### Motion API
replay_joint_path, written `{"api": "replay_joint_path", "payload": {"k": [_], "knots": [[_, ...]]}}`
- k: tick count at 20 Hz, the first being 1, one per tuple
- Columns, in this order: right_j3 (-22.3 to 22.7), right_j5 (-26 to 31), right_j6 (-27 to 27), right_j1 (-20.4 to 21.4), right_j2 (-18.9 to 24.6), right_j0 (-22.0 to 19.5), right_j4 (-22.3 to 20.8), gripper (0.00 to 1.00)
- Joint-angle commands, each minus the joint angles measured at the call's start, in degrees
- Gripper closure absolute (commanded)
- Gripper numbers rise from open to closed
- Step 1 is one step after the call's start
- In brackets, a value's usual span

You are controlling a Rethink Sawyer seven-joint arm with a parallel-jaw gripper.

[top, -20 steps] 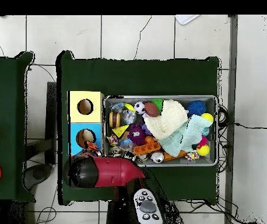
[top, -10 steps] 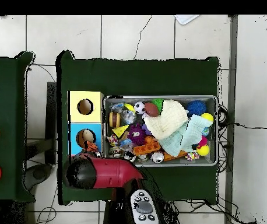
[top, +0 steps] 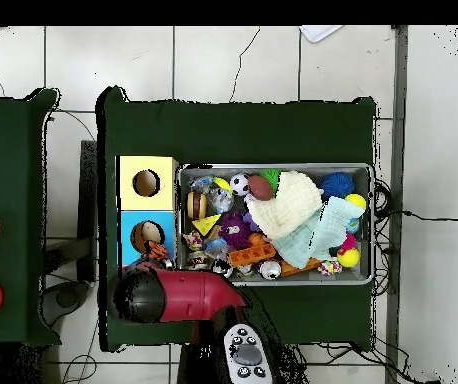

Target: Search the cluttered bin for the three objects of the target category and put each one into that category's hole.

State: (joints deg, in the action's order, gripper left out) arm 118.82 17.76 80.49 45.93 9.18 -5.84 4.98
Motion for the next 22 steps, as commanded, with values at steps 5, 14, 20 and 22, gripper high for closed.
{"api": "replay_joint_path", "payload": {"k": [5,14,20,22], "knots": [[-9.9,-8.6,15.5,-5.1,-1.2,4.5,4.7,0.00],[-14.0,-4.3,15.8,-5.9,-4.4,7.7,7.3,0.00],[-19.7,2.6,16.6,-6.5,-12.1,13.5,6.6,0.00],[-20.8,3.8,16.3,-6.7,-13.9,14.6,5.8,0.00]]}}
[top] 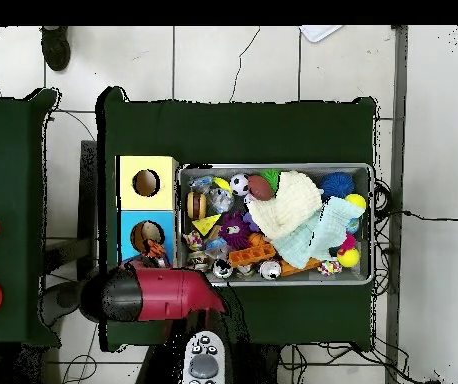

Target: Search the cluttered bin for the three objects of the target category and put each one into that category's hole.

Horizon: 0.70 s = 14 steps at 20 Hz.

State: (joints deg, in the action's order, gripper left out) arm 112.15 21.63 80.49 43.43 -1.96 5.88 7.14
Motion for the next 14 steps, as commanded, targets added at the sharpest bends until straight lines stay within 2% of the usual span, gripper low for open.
{"api": "replay_joint_path", "payload": {"k": [1,8,12,14], "knots": [[-14.9,1.0,16.2,-4.1,-3.6,3.3,3.4,0.00],[-18.6,9.2,15.7,-2.7,-7.5,5.2,2.5,0.00],[-18.9,9.1,14.0,-3.0,-7.0,4.5,2.2,0.00],[-16.8,5.4,13.2,-3.9,-5.6,3.4,2.3,0.00]]}}
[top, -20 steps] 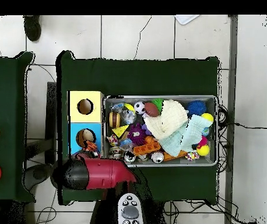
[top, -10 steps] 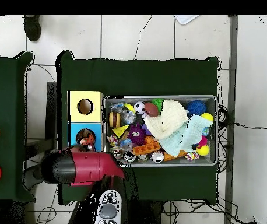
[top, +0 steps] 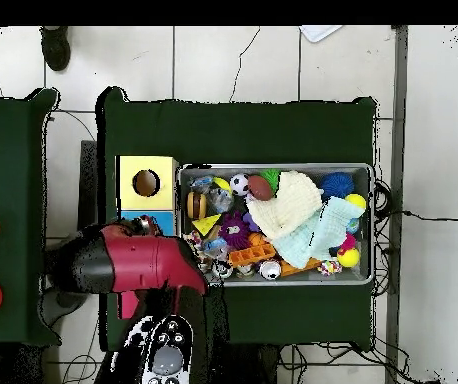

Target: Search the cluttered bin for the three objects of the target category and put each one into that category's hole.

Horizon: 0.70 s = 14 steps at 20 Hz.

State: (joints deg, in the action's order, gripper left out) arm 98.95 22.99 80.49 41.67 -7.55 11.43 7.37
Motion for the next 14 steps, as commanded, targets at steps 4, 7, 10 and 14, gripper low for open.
{"api": "replay_joint_path", "payload": {"k": [4,7,10,14], "knots": [[0.5,6.1,10.2,-2.6,1.4,-4.5,0.8,0.00],[1.0,7.4,5.2,-1.6,0.4,-6.1,-3.2,0.00],[0.8,7.3,-1.0,-0.3,0.5,-9.6,-7.4,0.00],[1.5,5.3,-8.1,0.2,5.3,-17.2,-11.9,0.00]]}}
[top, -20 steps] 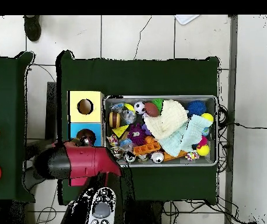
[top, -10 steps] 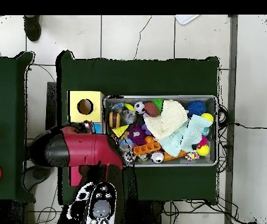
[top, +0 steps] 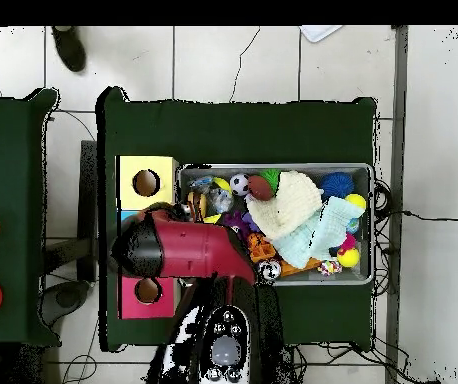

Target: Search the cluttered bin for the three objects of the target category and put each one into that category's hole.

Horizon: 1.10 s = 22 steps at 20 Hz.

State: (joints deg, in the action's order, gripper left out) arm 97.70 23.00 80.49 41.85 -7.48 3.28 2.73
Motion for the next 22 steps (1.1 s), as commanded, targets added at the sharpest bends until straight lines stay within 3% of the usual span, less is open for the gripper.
{"api": "replay_joint_path", "payload": {"k": [1,7,12,22], "knots": [[3.2,4.5,-9.2,-0.1,7.0,-11.1,-8.2,0.00],[6.3,-4.6,-7.0,-6.0,18.6,-21.5,-11.8,0.00],[6.1,-7.5,-1.8,-11.3,23.0,-25.3,-13.2,0.00],[2.8,-0.5,2.7,-17.2,21.6,-24.7,-11.8,0.00]]}}
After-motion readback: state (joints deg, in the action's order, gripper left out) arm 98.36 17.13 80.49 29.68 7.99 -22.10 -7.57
